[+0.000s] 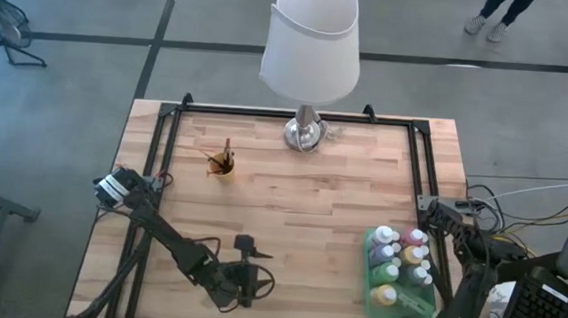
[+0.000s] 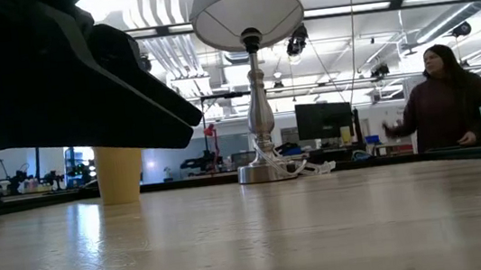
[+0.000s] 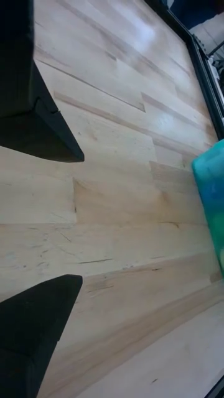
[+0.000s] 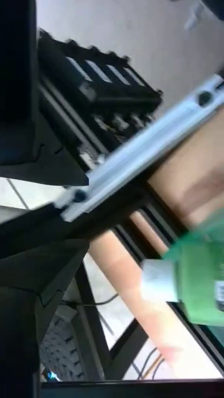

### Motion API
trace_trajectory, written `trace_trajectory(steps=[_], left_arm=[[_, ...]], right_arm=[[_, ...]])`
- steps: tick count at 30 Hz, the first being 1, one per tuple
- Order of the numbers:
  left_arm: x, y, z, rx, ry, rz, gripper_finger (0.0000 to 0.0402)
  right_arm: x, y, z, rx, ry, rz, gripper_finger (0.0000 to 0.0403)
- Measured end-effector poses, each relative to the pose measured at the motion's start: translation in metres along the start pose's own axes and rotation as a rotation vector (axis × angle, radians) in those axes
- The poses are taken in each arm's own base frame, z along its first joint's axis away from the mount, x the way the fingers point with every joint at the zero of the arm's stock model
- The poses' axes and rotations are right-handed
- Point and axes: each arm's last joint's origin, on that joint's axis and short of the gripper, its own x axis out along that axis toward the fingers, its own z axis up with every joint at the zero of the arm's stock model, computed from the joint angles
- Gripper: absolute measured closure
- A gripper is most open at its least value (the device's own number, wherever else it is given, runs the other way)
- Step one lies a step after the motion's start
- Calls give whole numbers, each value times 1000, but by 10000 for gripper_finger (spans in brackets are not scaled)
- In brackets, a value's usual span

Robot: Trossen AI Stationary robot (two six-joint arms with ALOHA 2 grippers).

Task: Pick & Place Paint Supplies
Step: Adjust the green paint bottle

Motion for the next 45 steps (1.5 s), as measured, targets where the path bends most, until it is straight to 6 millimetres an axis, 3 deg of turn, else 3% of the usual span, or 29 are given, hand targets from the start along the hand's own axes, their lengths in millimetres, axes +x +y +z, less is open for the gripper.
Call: trace_trajectory(steps=[8, 27, 45], left_arm=[[0, 0, 0, -1, 1, 0, 87], [0, 0, 0, -1, 3, -13, 87], [0, 0, 0, -5, 6, -22, 87]], right_arm=[[18, -11, 6, -8, -37, -71, 273], [44, -17, 19, -43, -55, -179, 223], [50, -18, 19, -58, -56, -195, 297]])
